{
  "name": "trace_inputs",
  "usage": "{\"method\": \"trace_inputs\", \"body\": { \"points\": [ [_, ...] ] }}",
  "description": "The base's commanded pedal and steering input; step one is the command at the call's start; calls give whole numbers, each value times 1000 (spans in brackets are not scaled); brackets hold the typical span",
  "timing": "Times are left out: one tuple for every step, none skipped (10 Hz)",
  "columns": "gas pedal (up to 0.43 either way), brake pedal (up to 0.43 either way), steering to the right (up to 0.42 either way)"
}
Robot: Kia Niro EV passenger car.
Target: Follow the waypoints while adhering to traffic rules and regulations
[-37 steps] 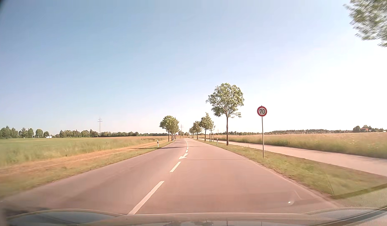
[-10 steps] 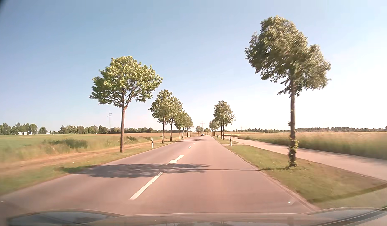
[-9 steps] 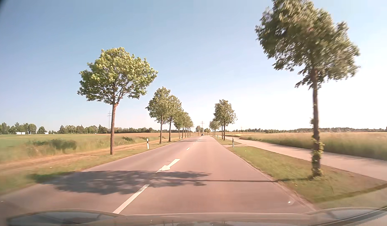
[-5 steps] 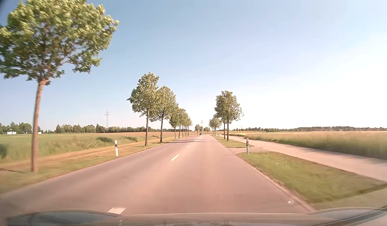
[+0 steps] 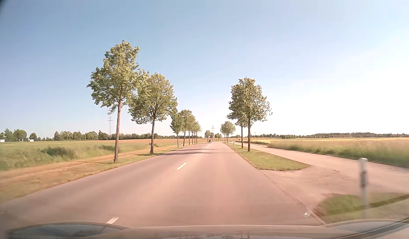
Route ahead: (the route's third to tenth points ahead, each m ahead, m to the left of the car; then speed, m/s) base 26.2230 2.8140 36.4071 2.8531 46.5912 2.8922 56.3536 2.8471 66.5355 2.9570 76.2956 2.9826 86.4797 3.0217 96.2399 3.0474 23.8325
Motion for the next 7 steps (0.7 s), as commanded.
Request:
{"method": "trace_inputs", "body": {
  "points": [
    [248, 12, -3],
    [248, 12, -4],
    [228, 12, -4],
    [228, 12, -3],
    [220, 12, -3],
    [220, 12, -2],
    [209, 12, -1]
  ]
}}
